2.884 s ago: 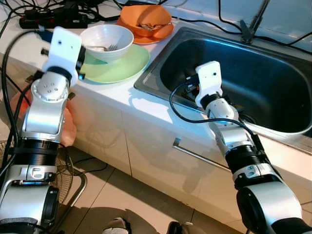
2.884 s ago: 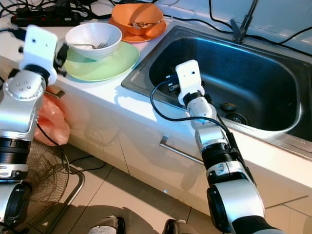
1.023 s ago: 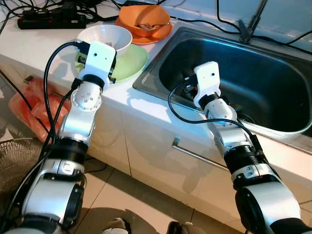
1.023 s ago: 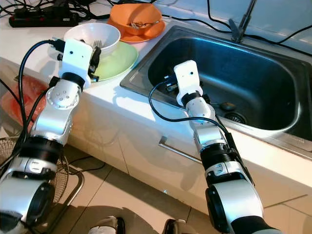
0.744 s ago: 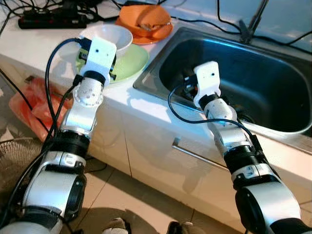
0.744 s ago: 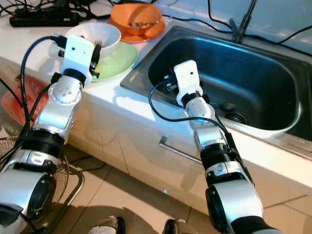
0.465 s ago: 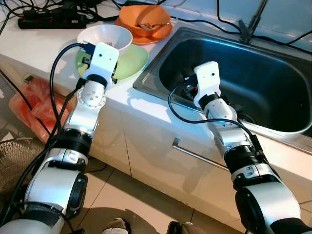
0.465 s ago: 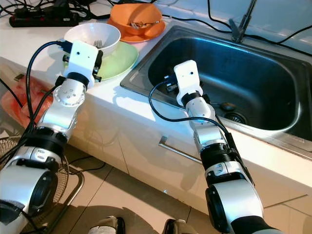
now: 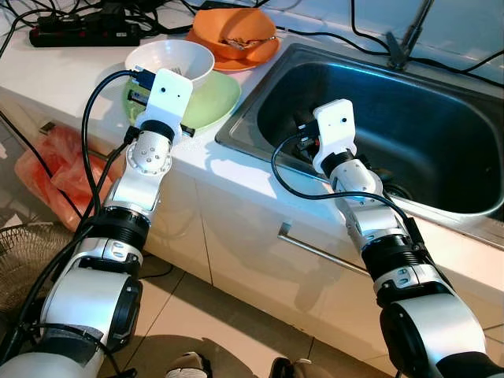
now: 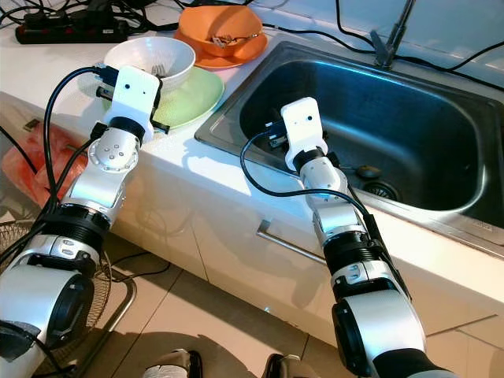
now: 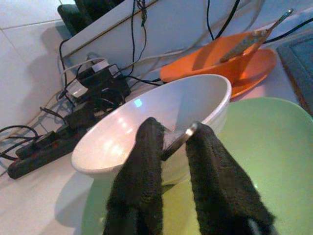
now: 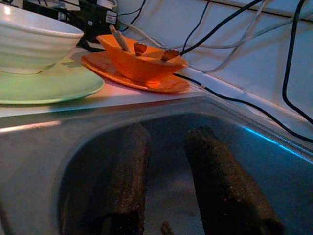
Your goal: Kitchen organization
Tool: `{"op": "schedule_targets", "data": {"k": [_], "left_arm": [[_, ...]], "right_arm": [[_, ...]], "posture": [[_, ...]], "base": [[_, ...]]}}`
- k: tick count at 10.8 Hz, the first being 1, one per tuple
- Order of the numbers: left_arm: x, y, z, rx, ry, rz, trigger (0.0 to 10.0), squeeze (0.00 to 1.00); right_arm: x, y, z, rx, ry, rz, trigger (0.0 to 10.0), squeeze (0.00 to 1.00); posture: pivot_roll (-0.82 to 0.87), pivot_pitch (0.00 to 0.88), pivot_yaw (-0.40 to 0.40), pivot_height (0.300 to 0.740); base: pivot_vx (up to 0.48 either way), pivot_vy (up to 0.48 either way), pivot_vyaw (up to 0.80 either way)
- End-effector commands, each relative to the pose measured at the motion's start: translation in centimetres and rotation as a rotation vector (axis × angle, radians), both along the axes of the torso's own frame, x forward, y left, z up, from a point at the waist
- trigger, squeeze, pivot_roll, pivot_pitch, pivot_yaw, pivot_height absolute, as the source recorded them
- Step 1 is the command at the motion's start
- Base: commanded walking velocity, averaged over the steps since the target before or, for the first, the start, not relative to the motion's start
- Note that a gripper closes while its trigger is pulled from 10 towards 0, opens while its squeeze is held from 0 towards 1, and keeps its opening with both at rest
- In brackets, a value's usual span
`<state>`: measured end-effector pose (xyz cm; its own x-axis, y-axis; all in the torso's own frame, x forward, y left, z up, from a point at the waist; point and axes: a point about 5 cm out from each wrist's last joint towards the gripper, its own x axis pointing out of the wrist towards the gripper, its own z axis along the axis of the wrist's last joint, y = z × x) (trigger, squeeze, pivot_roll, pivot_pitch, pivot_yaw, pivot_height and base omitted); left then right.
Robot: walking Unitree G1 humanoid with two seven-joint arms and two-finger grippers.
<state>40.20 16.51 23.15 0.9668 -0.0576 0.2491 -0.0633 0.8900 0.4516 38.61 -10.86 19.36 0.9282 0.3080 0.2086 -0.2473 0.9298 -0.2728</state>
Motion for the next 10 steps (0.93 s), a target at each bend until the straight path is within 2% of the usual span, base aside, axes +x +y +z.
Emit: {"op": "schedule_targets", "data": {"k": [1,6,9,10], "left_arm": [[0.2,-0.3,0.9,0.0,-0.028,-0.001,0.0,0.0],[0.0,-0.8,2.0,0.004,-0.095,-0.041,0.0,0.0],[-0.5,-1.7,4.0,0.023,-0.19,-0.085,0.0,0.0],[-0.9,-2.5,5.4,0.046,-0.249,-0.128,0.0,0.0]], "right_arm": [[0.1,-0.2,0.2,0.021,-0.003,-0.006,10.0,0.0],[0.0,-0.1,0.1,0.022,-0.002,-0.002,10.0,0.0],[0.0,0.0,0.1,0.023,-0.003,-0.001,10.0,0.0],[0.0,0.0,0.1,0.024,-0.002,0.0,10.0,0.0]], "posture": [[0.1,0.11,-0.047,0.74],[0.1,0.103,-0.046,0.74],[0.1,0.102,-0.048,0.74],[0.1,0.103,-0.047,0.74]], "base": [[0.0,0.0,0.0],[0.0,0.0,0.0],[0.0,0.0,0.0],[0.0,0.0,0.0]]}}
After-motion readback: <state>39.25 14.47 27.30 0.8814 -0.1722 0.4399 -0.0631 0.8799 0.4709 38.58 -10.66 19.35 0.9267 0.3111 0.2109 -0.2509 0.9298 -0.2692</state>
